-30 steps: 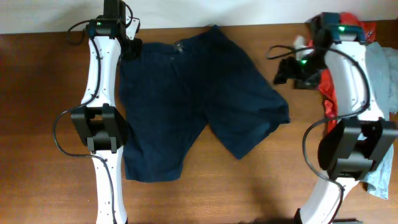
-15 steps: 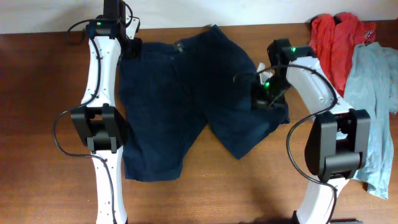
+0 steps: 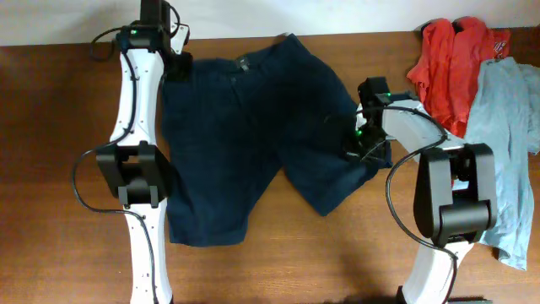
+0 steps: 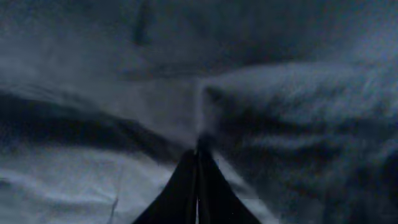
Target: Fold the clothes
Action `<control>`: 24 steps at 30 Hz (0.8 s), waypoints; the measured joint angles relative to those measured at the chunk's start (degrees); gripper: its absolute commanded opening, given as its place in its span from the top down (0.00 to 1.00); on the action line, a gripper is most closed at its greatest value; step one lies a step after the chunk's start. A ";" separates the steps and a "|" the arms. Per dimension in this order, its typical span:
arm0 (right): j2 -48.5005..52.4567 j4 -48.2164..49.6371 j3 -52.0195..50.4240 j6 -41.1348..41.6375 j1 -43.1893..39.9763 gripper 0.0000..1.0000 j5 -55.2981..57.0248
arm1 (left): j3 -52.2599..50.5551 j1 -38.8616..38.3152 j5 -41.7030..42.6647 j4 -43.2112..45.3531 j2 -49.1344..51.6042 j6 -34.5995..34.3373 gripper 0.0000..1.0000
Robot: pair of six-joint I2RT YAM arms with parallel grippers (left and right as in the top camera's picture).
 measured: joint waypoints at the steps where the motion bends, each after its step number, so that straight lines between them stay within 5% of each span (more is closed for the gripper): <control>1: 0.00 0.72 -0.50 0.20 0.00 0.96 0.20 | 0.46 0.00 0.00 -0.44 0.00 -0.02 0.88; 14: 0.00 5.60 -0.98 1.11 -0.02 0.96 7.61 | 8.24 0.00 -0.17 -4.85 -6.84 -0.04 0.79; 24: 1.99 23.23 -0.94 -8.79 -6.14 0.94 12.92 | 9.01 0.00 -0.17 -5.70 -9.49 -0.04 0.79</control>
